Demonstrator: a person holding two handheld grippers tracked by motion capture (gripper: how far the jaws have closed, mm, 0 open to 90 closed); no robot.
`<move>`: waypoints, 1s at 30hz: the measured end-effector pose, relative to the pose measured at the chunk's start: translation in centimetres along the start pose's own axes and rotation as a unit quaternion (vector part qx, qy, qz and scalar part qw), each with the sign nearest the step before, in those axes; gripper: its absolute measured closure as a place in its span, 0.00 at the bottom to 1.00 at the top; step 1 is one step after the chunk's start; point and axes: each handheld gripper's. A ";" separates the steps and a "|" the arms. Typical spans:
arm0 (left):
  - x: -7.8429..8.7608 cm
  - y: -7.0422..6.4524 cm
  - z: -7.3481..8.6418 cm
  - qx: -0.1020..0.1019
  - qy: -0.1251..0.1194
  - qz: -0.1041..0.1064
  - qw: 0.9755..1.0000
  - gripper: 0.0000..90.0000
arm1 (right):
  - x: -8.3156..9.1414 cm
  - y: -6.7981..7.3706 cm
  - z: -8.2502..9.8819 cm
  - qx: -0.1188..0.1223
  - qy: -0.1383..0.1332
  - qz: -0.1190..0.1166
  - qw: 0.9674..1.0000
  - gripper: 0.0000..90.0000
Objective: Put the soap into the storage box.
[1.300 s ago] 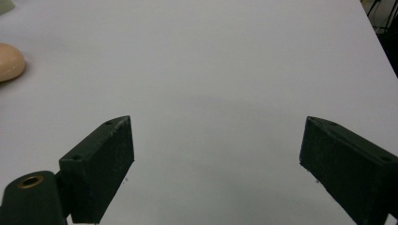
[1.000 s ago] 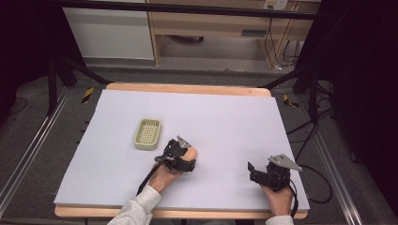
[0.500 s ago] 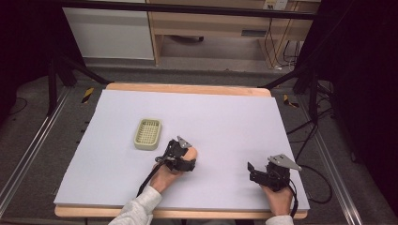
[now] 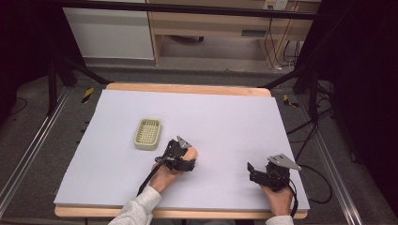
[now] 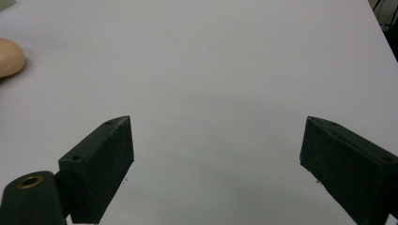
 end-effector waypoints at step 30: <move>3.8 1.3 -0.5 0.013 -0.041 0.009 0.999 0.35 | 0.1 -0.1 0.0 0.001 0.000 -0.001 1.000 0.11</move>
Point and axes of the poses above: each handheld gripper's, and its own axes: x roughly backward along the jaws, z roughly out of its underside, y roughly to its left, and after that the axes turned 4 degrees about x, right-handed
